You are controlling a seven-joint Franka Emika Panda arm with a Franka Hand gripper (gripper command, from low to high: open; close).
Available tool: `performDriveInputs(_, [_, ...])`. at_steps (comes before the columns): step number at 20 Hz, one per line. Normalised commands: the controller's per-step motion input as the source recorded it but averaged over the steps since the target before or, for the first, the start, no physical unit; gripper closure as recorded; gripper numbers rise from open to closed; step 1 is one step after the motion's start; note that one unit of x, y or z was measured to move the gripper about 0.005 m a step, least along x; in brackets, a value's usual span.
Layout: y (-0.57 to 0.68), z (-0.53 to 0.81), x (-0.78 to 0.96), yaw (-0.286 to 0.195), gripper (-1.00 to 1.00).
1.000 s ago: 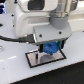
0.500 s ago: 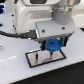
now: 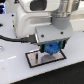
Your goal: Insert the blue gear onto the right peg, followed by the red gear
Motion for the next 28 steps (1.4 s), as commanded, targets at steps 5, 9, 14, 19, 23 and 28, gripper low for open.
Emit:
performDriveInputs(5, [0.16,0.28,0.27,0.0,1.0])
performDriveInputs(9, [0.1,0.16,0.24,0.0,1.0])
performDriveInputs(14, [0.0,0.02,0.17,0.0,1.0])
performDriveInputs(19, [-0.03,-0.26,0.07,0.0,1.0])
performDriveInputs(23, [-0.06,-0.33,0.09,0.0,1.0])
performDriveInputs(28, [0.0,-0.27,0.1,0.0,1.0])
